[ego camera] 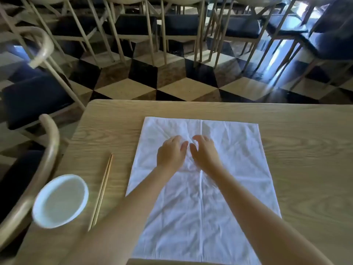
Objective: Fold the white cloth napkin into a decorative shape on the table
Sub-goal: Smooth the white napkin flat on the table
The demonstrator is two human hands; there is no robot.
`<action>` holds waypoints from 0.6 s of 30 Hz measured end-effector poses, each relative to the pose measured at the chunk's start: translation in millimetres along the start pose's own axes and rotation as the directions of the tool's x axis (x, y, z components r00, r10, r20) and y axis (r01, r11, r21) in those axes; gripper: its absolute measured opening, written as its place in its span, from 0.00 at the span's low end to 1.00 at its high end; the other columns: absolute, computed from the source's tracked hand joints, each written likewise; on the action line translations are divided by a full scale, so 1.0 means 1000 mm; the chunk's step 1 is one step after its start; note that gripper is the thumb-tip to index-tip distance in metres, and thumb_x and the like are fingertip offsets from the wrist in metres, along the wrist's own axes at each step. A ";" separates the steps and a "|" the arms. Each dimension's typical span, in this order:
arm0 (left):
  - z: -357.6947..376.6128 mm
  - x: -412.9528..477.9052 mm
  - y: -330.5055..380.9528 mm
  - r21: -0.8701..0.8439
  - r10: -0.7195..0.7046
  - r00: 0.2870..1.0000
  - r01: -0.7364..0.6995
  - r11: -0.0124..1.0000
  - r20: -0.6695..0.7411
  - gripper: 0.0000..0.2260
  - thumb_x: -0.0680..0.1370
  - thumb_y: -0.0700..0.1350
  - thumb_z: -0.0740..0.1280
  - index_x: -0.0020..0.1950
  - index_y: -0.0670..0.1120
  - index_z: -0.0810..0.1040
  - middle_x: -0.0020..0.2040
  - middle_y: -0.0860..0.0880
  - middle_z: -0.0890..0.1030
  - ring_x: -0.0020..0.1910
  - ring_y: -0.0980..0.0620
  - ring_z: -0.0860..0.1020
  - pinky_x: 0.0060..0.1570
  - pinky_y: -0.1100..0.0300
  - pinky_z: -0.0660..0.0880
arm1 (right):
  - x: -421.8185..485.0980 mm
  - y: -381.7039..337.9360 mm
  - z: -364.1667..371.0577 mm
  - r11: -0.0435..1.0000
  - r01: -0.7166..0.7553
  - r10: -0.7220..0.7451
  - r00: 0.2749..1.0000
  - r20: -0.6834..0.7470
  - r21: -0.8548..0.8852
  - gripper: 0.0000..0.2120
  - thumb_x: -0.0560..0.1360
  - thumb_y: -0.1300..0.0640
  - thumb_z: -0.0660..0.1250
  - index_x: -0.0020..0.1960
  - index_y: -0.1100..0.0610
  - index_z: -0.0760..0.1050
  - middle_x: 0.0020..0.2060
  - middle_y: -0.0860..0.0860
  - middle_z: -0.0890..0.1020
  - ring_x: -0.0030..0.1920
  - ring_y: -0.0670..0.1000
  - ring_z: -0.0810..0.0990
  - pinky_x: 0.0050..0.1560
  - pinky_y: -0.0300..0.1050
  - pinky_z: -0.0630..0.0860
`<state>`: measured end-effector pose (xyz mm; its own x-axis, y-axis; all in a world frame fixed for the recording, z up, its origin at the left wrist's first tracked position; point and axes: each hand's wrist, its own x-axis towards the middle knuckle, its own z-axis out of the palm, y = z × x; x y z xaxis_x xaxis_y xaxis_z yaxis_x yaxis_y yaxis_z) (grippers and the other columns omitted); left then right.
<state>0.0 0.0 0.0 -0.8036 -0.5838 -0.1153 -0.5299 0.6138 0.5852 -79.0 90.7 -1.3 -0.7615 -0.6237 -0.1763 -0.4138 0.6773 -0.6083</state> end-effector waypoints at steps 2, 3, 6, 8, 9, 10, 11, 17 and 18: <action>0.012 0.009 -0.008 0.024 0.058 0.993 -0.056 0.998 -0.105 0.20 0.80 0.51 0.55 0.66 0.39 0.71 0.64 0.40 0.75 0.65 0.41 0.72 0.61 0.50 0.67 | 0.008 0.005 0.011 0.994 0.092 -0.099 0.988 -0.122 -0.064 0.18 0.77 0.57 0.60 0.65 0.60 0.70 0.64 0.57 0.74 0.66 0.59 0.68 0.66 0.52 0.64; 0.022 0.018 -0.014 0.059 0.096 0.987 -0.089 0.994 -0.132 0.22 0.80 0.51 0.53 0.67 0.40 0.70 0.67 0.40 0.74 0.67 0.43 0.70 0.65 0.50 0.63 | 0.016 0.009 0.019 0.986 0.133 -0.147 0.979 -0.143 -0.104 0.18 0.77 0.58 0.60 0.66 0.60 0.70 0.66 0.57 0.73 0.67 0.59 0.67 0.67 0.52 0.62; 0.036 0.052 -0.026 0.196 0.139 0.985 -0.116 0.974 -0.106 0.24 0.80 0.54 0.46 0.73 0.47 0.64 0.74 0.47 0.64 0.74 0.50 0.58 0.71 0.49 0.50 | 0.041 0.015 0.033 0.958 0.196 -0.221 0.969 -0.107 -0.209 0.23 0.79 0.54 0.49 0.72 0.58 0.63 0.73 0.55 0.63 0.74 0.55 0.57 0.73 0.51 0.51; 0.036 0.065 -0.035 0.329 0.145 0.984 -0.105 0.938 -0.099 0.33 0.73 0.59 0.36 0.75 0.51 0.59 0.76 0.51 0.58 0.76 0.52 0.53 0.71 0.46 0.45 | 0.053 0.022 0.034 0.931 0.187 -0.221 0.972 -0.077 -0.313 0.32 0.74 0.45 0.37 0.75 0.54 0.57 0.76 0.50 0.56 0.76 0.51 0.49 0.74 0.51 0.42; 0.037 0.069 -0.040 0.374 0.137 0.986 -0.092 0.923 -0.096 0.35 0.71 0.61 0.34 0.75 0.53 0.56 0.77 0.53 0.55 0.76 0.52 0.50 0.71 0.45 0.43 | 0.055 0.027 0.034 0.916 0.183 -0.223 0.972 -0.074 -0.356 0.35 0.72 0.42 0.34 0.75 0.51 0.54 0.76 0.49 0.54 0.76 0.51 0.47 0.74 0.52 0.40; 0.038 0.072 -0.045 0.397 0.118 0.987 -0.067 0.915 -0.107 0.36 0.70 0.62 0.33 0.76 0.54 0.54 0.77 0.54 0.53 0.76 0.53 0.48 0.71 0.45 0.41 | 0.058 0.032 0.033 0.901 0.177 -0.224 0.972 -0.075 -0.396 0.36 0.71 0.38 0.33 0.76 0.49 0.52 0.77 0.47 0.52 0.76 0.51 0.45 0.75 0.52 0.39; 0.038 0.075 -0.049 0.398 0.094 0.987 -0.036 0.917 -0.129 0.36 0.70 0.64 0.34 0.76 0.55 0.53 0.77 0.54 0.51 0.76 0.53 0.47 0.71 0.45 0.40 | 0.059 0.038 0.030 0.889 0.166 -0.218 0.973 -0.077 -0.427 0.36 0.71 0.36 0.33 0.76 0.46 0.51 0.77 0.46 0.50 0.76 0.51 0.44 0.75 0.53 0.38; 0.030 0.077 -0.057 0.415 0.019 0.986 0.052 0.908 -0.166 0.31 0.75 0.66 0.43 0.76 0.57 0.50 0.78 0.54 0.49 0.76 0.54 0.45 0.72 0.49 0.38 | 0.064 0.094 -0.015 0.850 0.039 -0.109 0.989 -0.103 -0.526 0.34 0.71 0.33 0.34 0.75 0.41 0.46 0.77 0.43 0.47 0.76 0.52 0.42 0.74 0.54 0.39; 0.025 0.079 -0.062 0.417 -0.001 0.986 0.071 0.906 -0.166 0.29 0.77 0.64 0.45 0.76 0.56 0.50 0.78 0.54 0.48 0.76 0.54 0.45 0.72 0.48 0.38 | 0.062 0.106 -0.026 0.846 0.009 -0.085 0.989 -0.119 -0.533 0.34 0.71 0.33 0.34 0.75 0.42 0.46 0.77 0.44 0.47 0.76 0.51 0.43 0.74 0.54 0.40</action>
<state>-37.6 -70.7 -65.2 -0.7472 -0.6643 0.0186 -0.6500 0.7364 0.1875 -183.2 133.9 -56.4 -0.7775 -0.6281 -0.0307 -0.6226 0.7757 -0.1034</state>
